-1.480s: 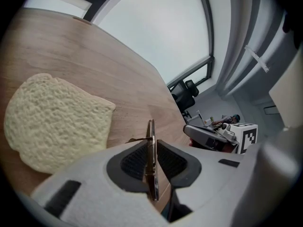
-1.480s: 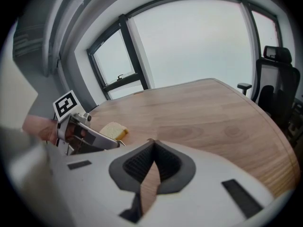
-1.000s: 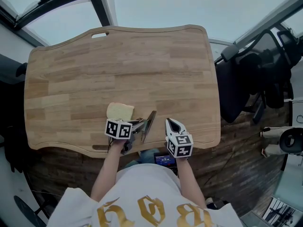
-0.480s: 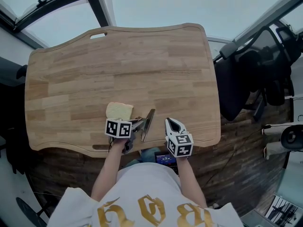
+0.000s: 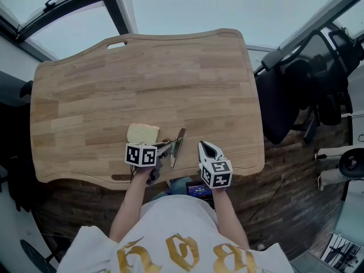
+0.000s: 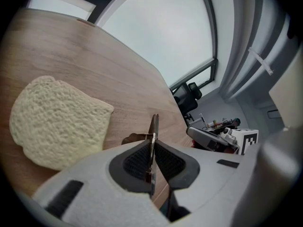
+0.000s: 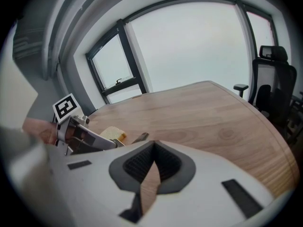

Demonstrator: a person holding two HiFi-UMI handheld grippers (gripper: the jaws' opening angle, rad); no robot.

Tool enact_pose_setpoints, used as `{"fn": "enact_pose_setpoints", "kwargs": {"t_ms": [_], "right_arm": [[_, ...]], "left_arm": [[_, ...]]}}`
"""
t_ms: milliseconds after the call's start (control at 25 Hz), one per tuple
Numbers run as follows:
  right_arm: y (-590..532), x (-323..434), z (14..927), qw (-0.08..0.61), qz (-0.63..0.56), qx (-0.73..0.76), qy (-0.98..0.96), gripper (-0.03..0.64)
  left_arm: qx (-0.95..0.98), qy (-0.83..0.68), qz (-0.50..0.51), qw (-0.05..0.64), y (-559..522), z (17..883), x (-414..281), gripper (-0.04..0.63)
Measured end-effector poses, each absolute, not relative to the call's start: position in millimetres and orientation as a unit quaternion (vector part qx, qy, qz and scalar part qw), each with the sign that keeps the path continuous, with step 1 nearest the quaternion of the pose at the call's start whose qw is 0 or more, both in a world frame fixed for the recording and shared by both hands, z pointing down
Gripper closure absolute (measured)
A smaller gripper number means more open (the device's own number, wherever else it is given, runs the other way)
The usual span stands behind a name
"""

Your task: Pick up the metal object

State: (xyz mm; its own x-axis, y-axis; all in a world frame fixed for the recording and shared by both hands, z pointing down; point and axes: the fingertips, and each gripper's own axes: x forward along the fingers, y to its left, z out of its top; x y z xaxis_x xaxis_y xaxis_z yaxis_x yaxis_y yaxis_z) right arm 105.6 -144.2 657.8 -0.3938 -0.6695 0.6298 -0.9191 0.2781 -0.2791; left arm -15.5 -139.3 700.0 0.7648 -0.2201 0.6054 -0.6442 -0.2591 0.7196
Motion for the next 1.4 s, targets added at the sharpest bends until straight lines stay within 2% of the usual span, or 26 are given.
{"fn": "enact_pose_setpoints", "kwargs": {"t_ms": [1080, 1400], "right_arm": [[-144, 89, 617, 0.182, 0.272, 0.509, -0.796, 0.604], [-142, 92, 595, 0.175, 0.221, 0.534, -0.797, 0.606]], "left_arm": [[0.784, -0.298, 0.055, 0.542, -156, 636, -32, 0.552], [0.792, -0.297, 0.028, 0.533, -149, 614, -37, 0.552]]}}
